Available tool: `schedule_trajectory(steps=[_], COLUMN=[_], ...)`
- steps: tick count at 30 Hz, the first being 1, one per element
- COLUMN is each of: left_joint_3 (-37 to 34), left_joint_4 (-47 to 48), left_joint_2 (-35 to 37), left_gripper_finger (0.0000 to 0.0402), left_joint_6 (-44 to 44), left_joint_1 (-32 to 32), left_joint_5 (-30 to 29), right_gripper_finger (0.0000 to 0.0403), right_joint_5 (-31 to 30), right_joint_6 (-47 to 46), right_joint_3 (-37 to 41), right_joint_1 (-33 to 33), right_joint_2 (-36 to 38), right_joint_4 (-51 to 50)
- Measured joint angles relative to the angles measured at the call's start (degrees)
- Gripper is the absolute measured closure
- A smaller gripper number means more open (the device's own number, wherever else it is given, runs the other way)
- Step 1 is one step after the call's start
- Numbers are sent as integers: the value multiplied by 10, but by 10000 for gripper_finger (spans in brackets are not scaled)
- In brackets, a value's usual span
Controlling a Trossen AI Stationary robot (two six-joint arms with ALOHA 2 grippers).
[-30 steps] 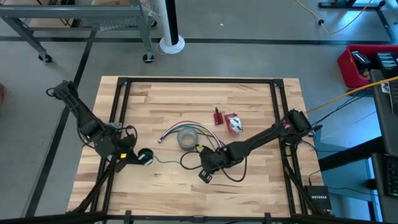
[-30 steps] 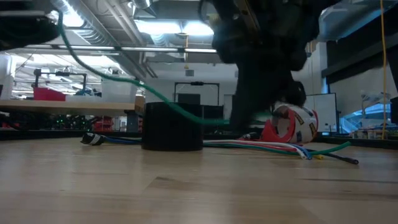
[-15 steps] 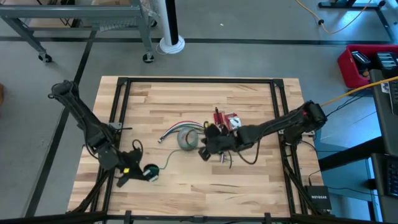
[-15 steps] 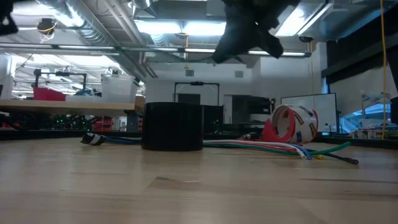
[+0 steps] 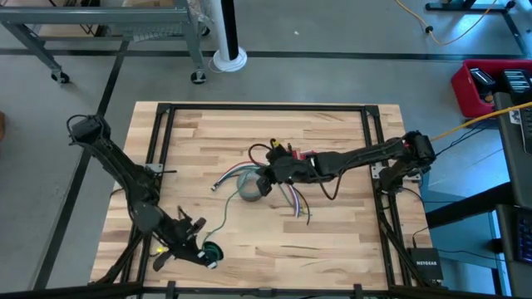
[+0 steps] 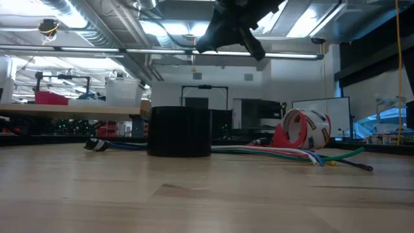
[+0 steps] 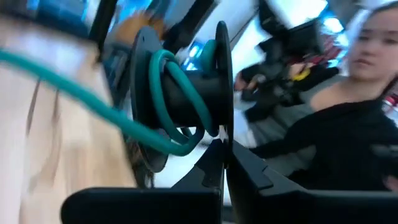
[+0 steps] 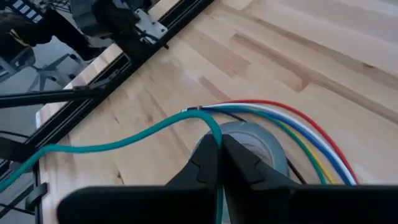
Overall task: Coil cords
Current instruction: Uncoil the green wire from the spool
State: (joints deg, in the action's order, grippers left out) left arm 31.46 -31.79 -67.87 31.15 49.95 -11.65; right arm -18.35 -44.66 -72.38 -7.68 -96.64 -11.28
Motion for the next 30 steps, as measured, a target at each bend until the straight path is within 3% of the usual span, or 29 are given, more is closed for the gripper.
schedule_trajectory(steps=[5, 9, 19, 26, 30], left_joint_3=[0, 0, 0, 0, 0], left_joint_4=[-73, -93, -116, -120, -151], left_joint_2=[-1, -1, -1, -1, -1], left_gripper_finger=[401, 401, 401, 401, 401], left_joint_6=[-147, -213, -303, -339, -362], left_joint_1=[-2, -10, -50, -68, -70], left_joint_5=[-3, -31, -97, -190, -194], right_gripper_finger=[396, 396, 396, 396, 396], right_joint_5=[14, 52, 83, 102, 104], right_joint_6=[0, -13, -31, -51, -62], right_joint_3=[0, 0, 0, 0, 0], right_joint_1=[-2, -2, -26, -65, -84], right_joint_2=[0, 0, -31, -95, -117], right_joint_4=[1, 8, 20, 20, 18])
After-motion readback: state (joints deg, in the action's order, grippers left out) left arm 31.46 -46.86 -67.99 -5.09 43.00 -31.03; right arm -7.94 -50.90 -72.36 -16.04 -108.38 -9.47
